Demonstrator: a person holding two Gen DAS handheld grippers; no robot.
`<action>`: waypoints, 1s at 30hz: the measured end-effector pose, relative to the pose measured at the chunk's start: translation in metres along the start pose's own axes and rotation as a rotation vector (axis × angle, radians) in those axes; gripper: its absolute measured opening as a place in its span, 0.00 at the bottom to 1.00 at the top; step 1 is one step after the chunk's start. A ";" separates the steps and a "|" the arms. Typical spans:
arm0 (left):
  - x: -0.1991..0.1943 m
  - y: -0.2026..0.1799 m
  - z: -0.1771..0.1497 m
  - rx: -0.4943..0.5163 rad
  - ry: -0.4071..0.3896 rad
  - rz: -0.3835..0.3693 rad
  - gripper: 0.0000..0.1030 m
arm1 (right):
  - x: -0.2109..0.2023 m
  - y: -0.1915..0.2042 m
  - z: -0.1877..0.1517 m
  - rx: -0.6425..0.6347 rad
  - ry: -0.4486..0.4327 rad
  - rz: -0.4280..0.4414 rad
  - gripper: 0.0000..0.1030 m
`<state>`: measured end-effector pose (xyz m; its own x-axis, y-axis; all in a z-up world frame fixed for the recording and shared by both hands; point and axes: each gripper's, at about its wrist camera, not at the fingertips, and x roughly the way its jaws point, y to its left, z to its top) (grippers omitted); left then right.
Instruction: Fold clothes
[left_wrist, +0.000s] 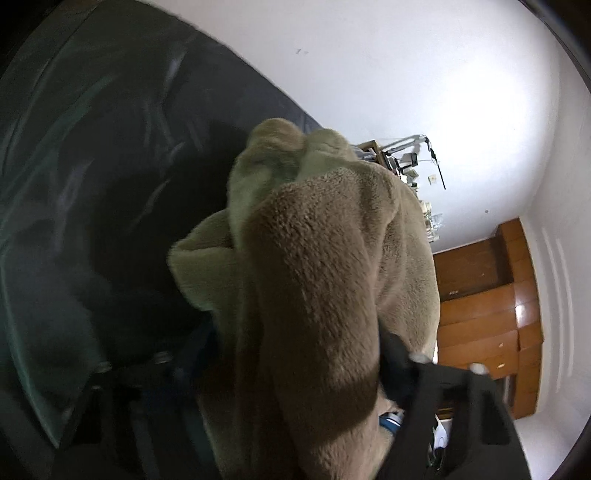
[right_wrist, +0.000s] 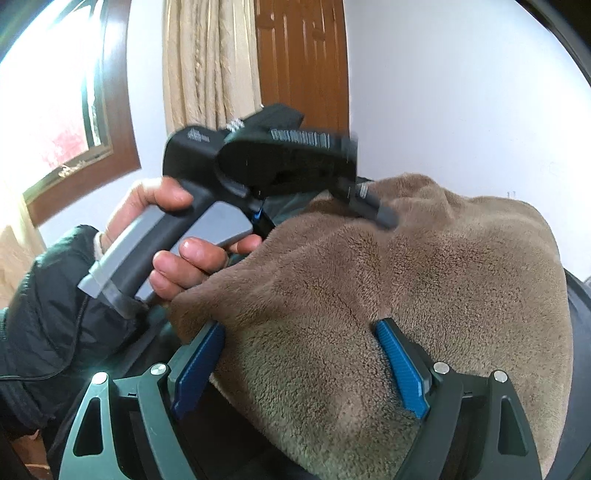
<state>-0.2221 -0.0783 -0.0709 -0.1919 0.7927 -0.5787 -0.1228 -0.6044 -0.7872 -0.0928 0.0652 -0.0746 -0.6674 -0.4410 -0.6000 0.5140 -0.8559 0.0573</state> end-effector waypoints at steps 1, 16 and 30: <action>-0.001 0.004 0.001 -0.017 0.002 -0.011 0.66 | -0.006 -0.004 0.001 0.013 -0.007 0.020 0.84; -0.008 0.017 -0.004 0.001 0.008 -0.028 0.65 | -0.122 -0.152 0.024 0.496 -0.100 -0.059 0.84; 0.002 0.010 -0.002 0.025 0.015 -0.032 0.70 | -0.034 -0.210 0.014 0.765 0.053 0.236 0.84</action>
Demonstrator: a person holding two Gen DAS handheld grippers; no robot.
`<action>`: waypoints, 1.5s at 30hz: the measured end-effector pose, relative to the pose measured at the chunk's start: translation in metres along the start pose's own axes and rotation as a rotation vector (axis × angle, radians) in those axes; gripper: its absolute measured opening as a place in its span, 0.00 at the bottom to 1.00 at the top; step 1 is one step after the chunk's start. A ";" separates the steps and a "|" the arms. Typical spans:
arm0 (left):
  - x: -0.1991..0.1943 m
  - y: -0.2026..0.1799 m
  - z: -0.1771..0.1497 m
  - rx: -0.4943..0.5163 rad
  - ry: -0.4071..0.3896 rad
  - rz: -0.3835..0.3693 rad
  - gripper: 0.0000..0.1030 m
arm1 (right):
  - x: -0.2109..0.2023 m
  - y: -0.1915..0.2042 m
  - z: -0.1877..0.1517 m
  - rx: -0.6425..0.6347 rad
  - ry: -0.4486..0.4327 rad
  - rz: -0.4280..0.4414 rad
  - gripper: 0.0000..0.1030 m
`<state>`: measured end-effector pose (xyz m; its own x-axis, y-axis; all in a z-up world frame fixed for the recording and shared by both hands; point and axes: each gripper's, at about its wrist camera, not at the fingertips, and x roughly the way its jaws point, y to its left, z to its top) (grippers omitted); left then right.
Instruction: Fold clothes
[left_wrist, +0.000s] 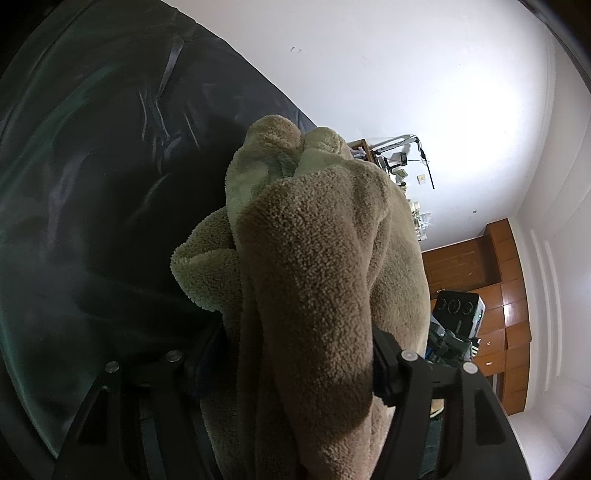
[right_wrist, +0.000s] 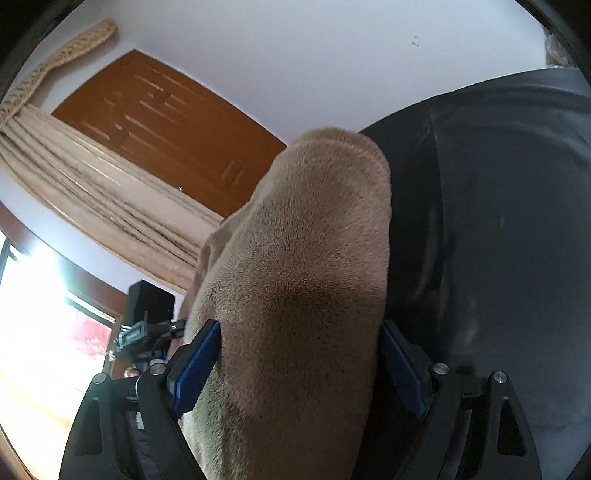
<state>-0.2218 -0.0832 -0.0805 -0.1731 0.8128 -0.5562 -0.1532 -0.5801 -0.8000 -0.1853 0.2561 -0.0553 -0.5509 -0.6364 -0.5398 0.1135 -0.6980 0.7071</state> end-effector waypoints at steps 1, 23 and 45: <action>-0.001 0.000 0.000 0.006 0.000 -0.003 0.71 | 0.004 0.001 -0.001 -0.002 0.004 0.000 0.84; 0.008 -0.006 0.000 0.021 0.001 0.011 0.58 | 0.042 0.019 -0.013 -0.084 0.061 -0.017 0.66; 0.048 -0.078 -0.021 0.197 0.029 0.013 0.48 | -0.040 0.095 -0.055 -0.341 -0.195 -0.245 0.50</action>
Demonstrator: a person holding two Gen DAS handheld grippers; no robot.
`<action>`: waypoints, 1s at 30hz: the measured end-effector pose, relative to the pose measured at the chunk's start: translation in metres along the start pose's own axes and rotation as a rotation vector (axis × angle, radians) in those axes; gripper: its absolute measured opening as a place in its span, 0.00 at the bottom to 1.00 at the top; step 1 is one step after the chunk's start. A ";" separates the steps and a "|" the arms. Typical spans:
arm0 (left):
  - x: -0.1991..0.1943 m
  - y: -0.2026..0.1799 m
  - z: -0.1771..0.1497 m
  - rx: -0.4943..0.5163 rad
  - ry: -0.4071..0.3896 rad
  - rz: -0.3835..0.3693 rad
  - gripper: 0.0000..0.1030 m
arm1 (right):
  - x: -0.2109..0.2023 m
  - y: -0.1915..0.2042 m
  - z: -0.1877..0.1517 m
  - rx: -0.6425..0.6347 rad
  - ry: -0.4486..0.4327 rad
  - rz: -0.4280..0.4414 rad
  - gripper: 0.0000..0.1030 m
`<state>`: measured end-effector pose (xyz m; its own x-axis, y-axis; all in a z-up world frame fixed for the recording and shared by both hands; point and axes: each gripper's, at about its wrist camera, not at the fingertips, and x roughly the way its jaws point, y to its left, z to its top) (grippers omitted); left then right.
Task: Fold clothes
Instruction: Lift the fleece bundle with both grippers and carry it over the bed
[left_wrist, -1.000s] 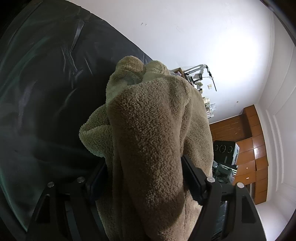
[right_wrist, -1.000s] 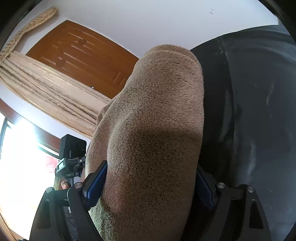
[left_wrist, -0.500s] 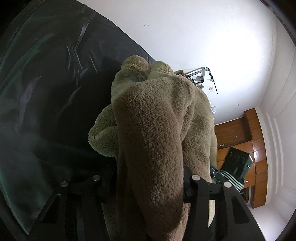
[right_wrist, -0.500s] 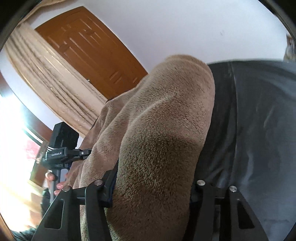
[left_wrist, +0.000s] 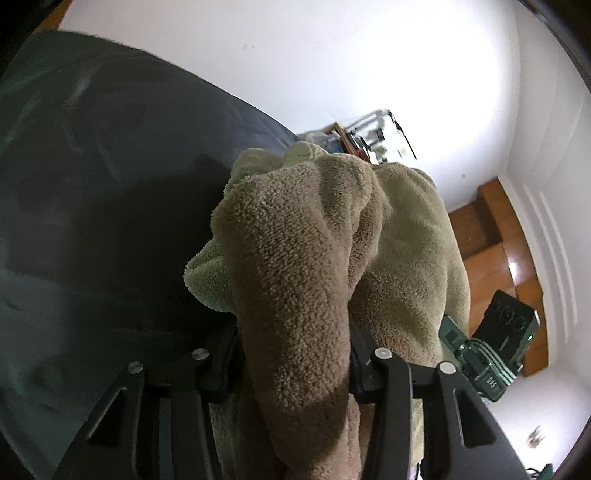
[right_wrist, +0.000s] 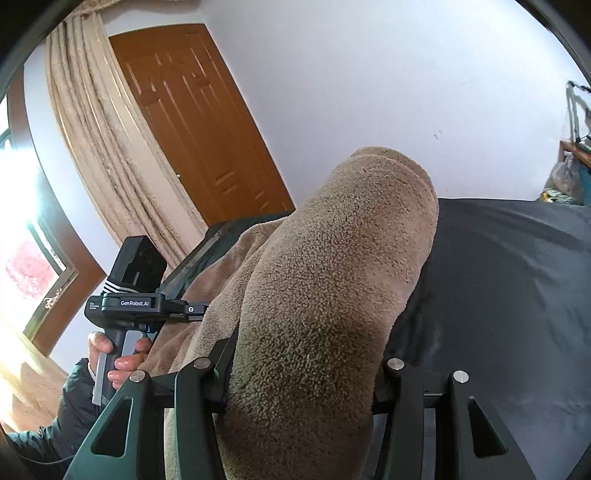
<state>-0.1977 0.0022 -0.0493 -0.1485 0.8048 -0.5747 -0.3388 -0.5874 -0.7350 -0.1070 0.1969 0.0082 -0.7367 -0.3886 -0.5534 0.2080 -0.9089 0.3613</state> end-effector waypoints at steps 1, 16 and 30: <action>0.006 -0.009 -0.002 0.012 0.010 0.005 0.48 | -0.006 -0.003 0.001 0.001 -0.005 -0.009 0.50; 0.158 -0.182 -0.002 0.198 0.156 0.077 0.48 | -0.157 -0.116 -0.033 0.116 -0.152 -0.125 0.50; 0.333 -0.296 -0.003 0.272 0.284 0.051 0.48 | -0.262 -0.265 -0.045 0.241 -0.201 -0.270 0.50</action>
<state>-0.1439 0.4437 -0.0246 0.0788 0.6969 -0.7128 -0.5767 -0.5514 -0.6028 0.0596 0.5327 0.0237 -0.8603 -0.0822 -0.5032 -0.1490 -0.9033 0.4022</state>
